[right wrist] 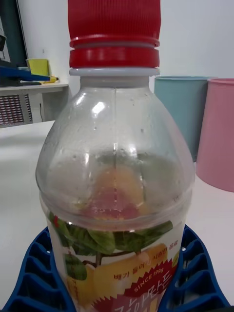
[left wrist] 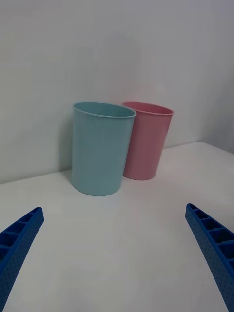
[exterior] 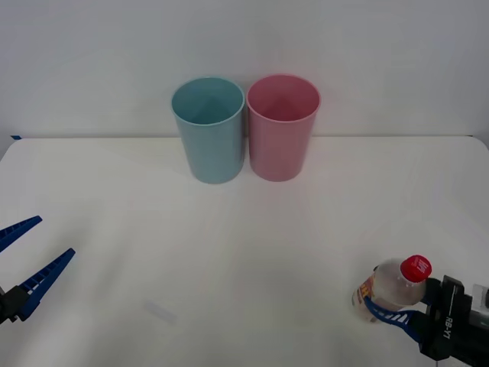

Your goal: Grasp the object on the table and drop it into the matching bin: aluminum can to the light blue bin, PET bottle to the pink bin.

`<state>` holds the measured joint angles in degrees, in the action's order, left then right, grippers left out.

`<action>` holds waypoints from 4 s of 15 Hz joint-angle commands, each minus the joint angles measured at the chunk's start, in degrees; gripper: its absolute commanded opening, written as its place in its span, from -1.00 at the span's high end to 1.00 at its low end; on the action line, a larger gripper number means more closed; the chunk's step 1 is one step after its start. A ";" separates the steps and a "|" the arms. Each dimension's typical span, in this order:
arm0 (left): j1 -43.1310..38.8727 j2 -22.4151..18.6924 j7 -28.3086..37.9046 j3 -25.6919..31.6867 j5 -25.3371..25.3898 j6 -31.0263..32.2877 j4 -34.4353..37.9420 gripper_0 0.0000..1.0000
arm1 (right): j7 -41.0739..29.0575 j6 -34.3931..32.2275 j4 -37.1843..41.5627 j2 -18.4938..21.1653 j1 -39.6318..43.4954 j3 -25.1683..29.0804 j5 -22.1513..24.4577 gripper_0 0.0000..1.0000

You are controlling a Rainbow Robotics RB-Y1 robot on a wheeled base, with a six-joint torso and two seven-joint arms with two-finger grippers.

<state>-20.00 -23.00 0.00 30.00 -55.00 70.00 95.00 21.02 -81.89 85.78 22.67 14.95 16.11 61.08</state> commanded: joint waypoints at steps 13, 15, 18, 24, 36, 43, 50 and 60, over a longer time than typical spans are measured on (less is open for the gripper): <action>0.00 0.00 0.00 0.00 0.00 0.00 0.00 -1.00 | -23.66 30.65 23.38 6.25 -7.13 -11.98 -2.28 1.00; 0.00 0.00 0.00 0.00 0.00 0.00 0.00 -1.00 | -28.23 36.28 24.43 6.78 -10.38 -14.18 -0.44 1.00; 0.00 0.00 0.00 0.00 0.00 0.00 0.00 -1.00 | -35.53 40.94 24.43 7.57 -15.74 -15.32 4.05 1.00; 0.00 0.00 0.00 0.00 0.00 0.00 0.00 -1.00 | -46.16 43.13 19.07 9.24 -28.04 -16.99 10.11 1.00; 0.00 0.00 0.00 0.00 0.00 0.00 0.00 -1.00 | -46.51 43.13 -9.14 5.37 -53.71 -20.69 17.40 1.00; 0.00 0.00 0.00 0.00 0.00 0.00 0.00 -1.00 | -45.19 44.45 -23.91 1.42 -64.26 -20.69 21.54 1.00; 0.00 0.00 0.00 0.00 0.00 0.00 0.00 -1.00 | -44.05 44.98 -27.78 0.71 -66.89 -20.69 21.71 -0.86; 0.00 0.00 0.00 0.00 0.00 0.00 0.00 -1.00 | -42.73 43.49 -19.34 1.33 -60.21 -19.89 20.83 -1.00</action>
<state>-20.00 -23.00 0.00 30.00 -55.00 70.00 95.00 -21.72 -38.34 64.97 23.75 -46.41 -3.82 81.93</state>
